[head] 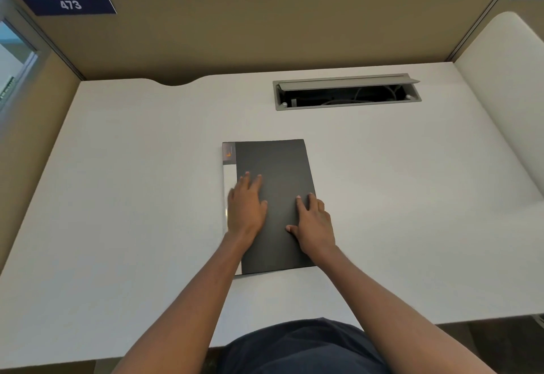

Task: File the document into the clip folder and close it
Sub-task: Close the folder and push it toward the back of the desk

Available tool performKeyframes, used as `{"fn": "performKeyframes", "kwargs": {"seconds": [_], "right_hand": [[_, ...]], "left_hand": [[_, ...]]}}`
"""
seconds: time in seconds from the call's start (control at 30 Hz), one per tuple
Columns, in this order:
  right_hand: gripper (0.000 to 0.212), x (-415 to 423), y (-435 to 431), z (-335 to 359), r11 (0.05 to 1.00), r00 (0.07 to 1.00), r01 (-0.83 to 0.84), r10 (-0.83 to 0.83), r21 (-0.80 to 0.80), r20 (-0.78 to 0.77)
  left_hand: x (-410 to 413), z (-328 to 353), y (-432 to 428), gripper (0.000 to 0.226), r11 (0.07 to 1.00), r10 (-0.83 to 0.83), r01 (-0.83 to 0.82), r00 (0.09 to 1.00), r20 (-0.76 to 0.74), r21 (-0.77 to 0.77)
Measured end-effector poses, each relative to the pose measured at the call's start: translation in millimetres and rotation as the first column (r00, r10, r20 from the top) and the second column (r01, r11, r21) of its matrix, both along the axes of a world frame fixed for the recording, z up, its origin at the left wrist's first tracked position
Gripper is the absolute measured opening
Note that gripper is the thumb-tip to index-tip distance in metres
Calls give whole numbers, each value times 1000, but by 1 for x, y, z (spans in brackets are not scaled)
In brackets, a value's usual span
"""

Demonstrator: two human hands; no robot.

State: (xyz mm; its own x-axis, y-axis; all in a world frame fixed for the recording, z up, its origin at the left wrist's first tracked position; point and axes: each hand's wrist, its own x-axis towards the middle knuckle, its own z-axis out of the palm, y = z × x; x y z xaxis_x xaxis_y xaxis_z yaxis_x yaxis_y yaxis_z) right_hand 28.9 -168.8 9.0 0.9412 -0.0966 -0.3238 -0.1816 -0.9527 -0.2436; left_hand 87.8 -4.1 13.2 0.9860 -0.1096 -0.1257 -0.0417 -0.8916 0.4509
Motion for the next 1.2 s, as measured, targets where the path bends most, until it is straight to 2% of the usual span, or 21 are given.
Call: {"fn": "performKeyframes", "kwargs": {"seconds": [0.07, 0.13, 0.3, 0.4, 0.53, 0.57, 0.67, 0.7, 0.8, 0.87, 0.93, 1.07, 1.13, 1.2], "right_hand": [[83, -1, -1, -1, 1000, 1000, -7, 7, -20, 9], [82, -2, -1, -2, 1000, 1000, -6, 7, -29, 11], [82, -4, 1, -4, 999, 1000, -10, 10, -51, 6], [82, -3, 2, -4, 999, 1000, -11, 11, -50, -1], [82, -4, 1, -4, 999, 1000, -6, 6, -44, -8], [82, -4, 1, -4, 999, 1000, -3, 3, -39, -8], [82, -5, -2, -4, 1000, 1000, -2, 2, -20, -1], [82, -5, -3, -3, 1000, 1000, -1, 1, -8, 2], [81, -3, -9, -3, 997, 1000, 29, -30, 72, 8], [73, -3, -14, -3, 974, 994, 102, -108, 204, 20], [66, -2, -22, -3, 909, 970, 211, -241, 360, 40], [76, 4, -34, 1, 812, 926, 317, -376, 491, 25], [79, 9, -40, 6, 735, 899, 379, -437, 561, -35], [74, 13, -45, 10, 625, 867, 439, -483, 646, -121]], "left_hand": [[-8, 1, 15, 73, 984, 177, -176, 984, 30, -30], [-13, 3, 26, 76, 950, 313, -313, 950, -19, -12], [-25, 3, 35, 80, 894, 441, -446, 892, -97, -38], [-23, 4, 30, 80, 834, 485, -514, 856, -178, -200], [-11, 7, 32, 78, 658, 529, -636, 772, -353, -404], [-9, 7, 36, 71, 606, 529, -661, 750, -397, -443], [-3, 10, 49, 27, 458, 455, -673, 738, -498, -580], [-2, 11, 53, 25, 444, 419, -664, 748, -516, -602], [-2, 11, 60, 44, 428, 332, -653, 757, -563, -626], [-5, 9, 63, 48, 350, 286, -666, 746, -602, -659], [-9, 7, 65, 48, 262, 246, -671, 741, -624, -694], [-15, 4, 65, 43, 211, 203, -671, 741, -640, -710], [-17, 2, 65, 39, 187, 182, -671, 742, -646, -718], [-19, -1, 66, 37, 163, 169, -671, 741, -650, -723]]}}
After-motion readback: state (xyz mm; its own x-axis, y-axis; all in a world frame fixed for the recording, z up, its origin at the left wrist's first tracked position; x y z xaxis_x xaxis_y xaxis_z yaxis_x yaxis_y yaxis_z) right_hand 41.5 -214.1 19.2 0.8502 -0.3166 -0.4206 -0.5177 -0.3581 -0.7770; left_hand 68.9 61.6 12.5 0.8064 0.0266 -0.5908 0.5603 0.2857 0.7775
